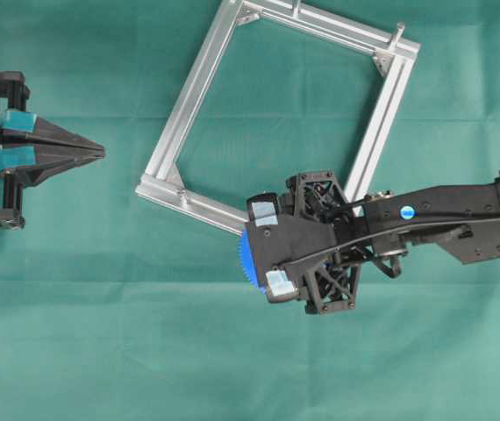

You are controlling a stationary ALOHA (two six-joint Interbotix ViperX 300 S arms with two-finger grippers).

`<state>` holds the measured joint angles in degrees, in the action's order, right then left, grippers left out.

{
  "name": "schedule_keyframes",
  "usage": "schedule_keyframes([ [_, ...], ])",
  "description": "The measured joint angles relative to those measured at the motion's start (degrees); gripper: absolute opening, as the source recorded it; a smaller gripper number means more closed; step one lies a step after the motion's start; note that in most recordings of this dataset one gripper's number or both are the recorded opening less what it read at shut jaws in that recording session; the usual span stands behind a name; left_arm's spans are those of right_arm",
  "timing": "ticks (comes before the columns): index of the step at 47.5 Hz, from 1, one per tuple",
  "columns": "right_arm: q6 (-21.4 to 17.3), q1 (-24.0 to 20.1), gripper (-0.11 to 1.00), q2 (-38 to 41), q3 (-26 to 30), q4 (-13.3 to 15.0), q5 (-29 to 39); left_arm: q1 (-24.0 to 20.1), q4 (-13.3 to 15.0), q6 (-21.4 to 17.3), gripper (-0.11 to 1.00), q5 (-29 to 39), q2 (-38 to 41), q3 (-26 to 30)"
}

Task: Find the location of the shaft and insert the gear.
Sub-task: 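Position the gear's center hole above the frame's corner shaft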

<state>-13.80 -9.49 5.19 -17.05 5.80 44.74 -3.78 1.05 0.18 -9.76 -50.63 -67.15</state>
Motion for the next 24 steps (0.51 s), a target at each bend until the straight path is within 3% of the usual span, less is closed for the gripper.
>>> schedule_keyframes([
  [24, -0.4, 5.8, 0.69, -1.3, -3.8, 1.8, -3.3, 0.0, 0.0, 0.3, 0.01, 0.0, 0.0, 0.0],
])
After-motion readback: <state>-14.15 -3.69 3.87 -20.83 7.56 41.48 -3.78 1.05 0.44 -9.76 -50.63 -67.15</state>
